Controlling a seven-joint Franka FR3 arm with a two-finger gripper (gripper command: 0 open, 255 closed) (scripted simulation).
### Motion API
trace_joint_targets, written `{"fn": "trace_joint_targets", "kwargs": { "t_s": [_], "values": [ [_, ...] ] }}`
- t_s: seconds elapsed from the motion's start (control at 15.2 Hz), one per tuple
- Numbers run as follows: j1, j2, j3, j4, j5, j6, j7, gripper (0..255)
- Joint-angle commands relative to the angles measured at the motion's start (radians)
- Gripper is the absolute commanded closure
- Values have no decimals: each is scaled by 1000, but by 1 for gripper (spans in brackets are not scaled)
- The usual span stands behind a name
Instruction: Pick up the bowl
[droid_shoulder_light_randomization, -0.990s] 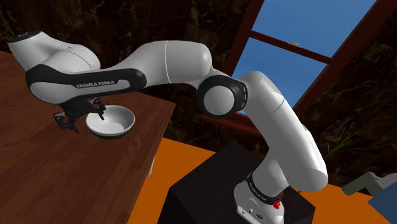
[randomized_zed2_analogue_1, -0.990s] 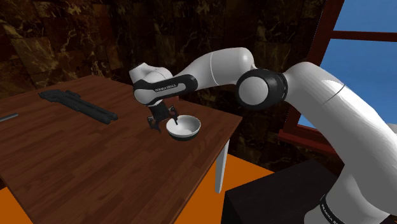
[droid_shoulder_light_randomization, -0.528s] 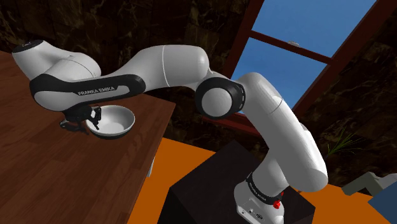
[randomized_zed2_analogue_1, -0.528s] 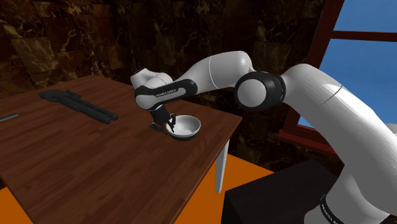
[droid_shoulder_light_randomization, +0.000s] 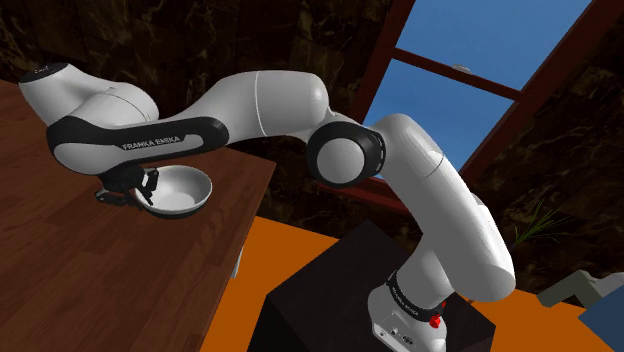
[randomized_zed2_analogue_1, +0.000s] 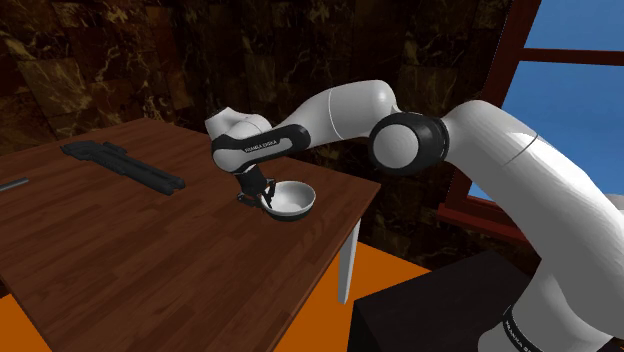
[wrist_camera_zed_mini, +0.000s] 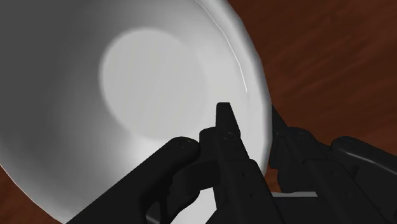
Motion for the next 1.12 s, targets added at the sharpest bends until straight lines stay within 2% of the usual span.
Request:
{"fn": "trace_joint_targets", "kwargs": {
  "t_s": [0.0, 1.06],
  "values": [
    [0, -6, 1, 2, 1, -8, -2, 255],
    [16, -57, 7, 103, 16, -152, -40, 255]
  ]
}}
